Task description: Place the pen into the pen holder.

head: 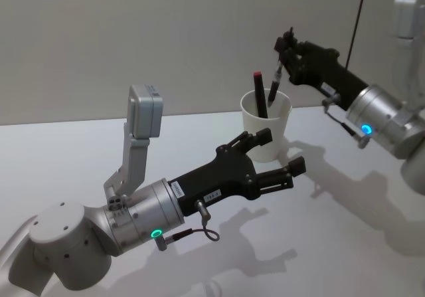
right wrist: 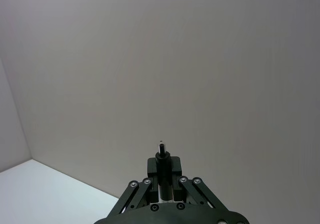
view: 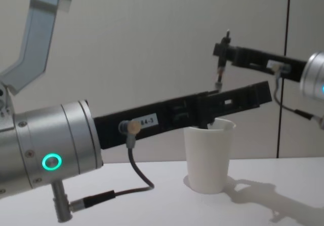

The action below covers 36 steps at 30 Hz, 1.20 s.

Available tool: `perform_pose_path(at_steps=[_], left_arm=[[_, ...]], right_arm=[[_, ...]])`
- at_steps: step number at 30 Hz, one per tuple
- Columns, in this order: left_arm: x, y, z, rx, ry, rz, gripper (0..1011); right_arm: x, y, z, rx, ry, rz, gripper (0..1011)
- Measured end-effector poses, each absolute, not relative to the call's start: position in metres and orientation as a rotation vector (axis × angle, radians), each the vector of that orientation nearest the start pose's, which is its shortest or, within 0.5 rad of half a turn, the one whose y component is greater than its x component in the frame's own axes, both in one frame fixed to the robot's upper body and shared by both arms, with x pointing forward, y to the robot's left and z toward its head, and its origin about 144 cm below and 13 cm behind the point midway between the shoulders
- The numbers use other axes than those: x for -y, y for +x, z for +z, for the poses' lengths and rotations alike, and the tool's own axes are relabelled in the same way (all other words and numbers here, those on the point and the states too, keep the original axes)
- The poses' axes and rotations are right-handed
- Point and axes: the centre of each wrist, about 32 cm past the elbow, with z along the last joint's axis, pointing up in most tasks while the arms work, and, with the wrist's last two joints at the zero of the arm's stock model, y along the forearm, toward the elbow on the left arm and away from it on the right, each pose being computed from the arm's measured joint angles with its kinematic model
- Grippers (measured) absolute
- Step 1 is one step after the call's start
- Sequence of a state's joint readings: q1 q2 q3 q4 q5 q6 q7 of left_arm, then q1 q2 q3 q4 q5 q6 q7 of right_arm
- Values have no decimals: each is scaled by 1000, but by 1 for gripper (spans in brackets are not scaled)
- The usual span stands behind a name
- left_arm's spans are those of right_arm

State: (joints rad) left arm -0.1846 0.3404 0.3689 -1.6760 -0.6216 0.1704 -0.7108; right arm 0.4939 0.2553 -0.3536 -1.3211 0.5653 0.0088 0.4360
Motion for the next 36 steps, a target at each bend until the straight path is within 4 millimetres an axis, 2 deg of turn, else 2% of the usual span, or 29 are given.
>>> perform_pose_path(at_steps=[14,16,19,20,22,23,25,27,30,34,36], left_arm=[[-204,485,1211,-153,-179,433,1001],[-204,485,1211,-153,-179,433,1001],[-204,485,1211,-153,-179,433,1001],[-204,485,1211,-153,-179,433,1001],[-204,485,1211,-153,-179,433,1001],[-204,485,1211,-153,-179,433,1001],[-204,485,1211,-153,-179,433,1001],[-204,485,1211,-153,-179,433,1001],[-204,485,1211,-153,-179,433,1001],[-204,485,1211,-153,-179,433,1001],[-204,485,1211,-153,-179,433,1001]], right_arm=[[194,594,1224,-14,172,-846,156],[192,595,1223,-14,167,-845,227],[191,596,1222,-14,163,-845,280],[190,597,1222,-14,161,-844,343],[189,597,1221,-14,159,-844,386],[188,598,1221,-14,157,-844,445],[187,598,1221,-14,155,-843,476],[187,599,1220,-14,153,-843,564],[186,599,1220,-14,150,-842,619],[185,599,1220,-14,150,-842,782],[186,599,1220,-13,151,-842,814]])
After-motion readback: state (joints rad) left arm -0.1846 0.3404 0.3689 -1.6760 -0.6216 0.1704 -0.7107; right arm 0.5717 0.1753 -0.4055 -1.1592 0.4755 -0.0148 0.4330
